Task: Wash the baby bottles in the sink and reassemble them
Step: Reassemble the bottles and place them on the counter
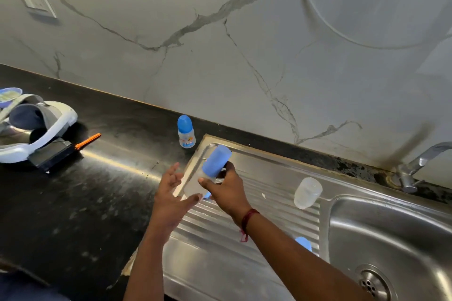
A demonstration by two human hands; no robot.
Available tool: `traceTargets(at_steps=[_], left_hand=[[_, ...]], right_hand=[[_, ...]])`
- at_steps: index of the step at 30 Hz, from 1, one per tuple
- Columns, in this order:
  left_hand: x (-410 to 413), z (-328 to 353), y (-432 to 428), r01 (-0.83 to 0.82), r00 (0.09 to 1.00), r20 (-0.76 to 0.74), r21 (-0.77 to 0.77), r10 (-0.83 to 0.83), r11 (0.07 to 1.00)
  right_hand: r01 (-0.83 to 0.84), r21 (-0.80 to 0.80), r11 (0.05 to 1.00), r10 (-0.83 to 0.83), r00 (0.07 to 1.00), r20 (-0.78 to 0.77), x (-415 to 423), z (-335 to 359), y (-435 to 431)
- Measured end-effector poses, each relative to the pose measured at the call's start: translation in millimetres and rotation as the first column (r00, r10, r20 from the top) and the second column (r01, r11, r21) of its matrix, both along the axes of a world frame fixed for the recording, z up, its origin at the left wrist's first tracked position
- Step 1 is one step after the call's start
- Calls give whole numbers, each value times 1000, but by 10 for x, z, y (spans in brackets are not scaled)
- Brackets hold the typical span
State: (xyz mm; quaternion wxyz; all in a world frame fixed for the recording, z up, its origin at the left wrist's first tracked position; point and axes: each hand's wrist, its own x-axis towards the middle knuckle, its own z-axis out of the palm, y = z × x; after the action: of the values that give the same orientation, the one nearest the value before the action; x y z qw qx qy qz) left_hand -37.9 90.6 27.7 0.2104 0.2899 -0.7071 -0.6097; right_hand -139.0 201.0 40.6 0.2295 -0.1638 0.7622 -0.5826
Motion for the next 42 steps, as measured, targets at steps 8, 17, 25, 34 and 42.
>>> traceTargets(at_steps=[8, 17, 25, 34, 42], left_hand=[[-77, -53, -688, -231, 967, -77, 142, 243, 963], [-158, -158, -1061, -317, 938, -71, 218, 339, 923], [-221, -245, -1109, -350, 929, -50, 204, 366, 914], [-195, -178, -978, -338, 935, -53, 170, 351, 926], [-152, -89, -551, -339, 936, -48, 153, 350, 928]], right_hand=[[-116, 122, 986, 134, 979, -154, -276, -32, -712], [-211, 339, 917, 310, 911, -273, -448, -175, -1292], [-241, 370, 897, 355, 893, -278, -436, -295, -1553], [-253, 393, 884, 363, 901, -236, -409, -312, -1512], [-194, 317, 928, 268, 941, -208, -257, -190, -961]])
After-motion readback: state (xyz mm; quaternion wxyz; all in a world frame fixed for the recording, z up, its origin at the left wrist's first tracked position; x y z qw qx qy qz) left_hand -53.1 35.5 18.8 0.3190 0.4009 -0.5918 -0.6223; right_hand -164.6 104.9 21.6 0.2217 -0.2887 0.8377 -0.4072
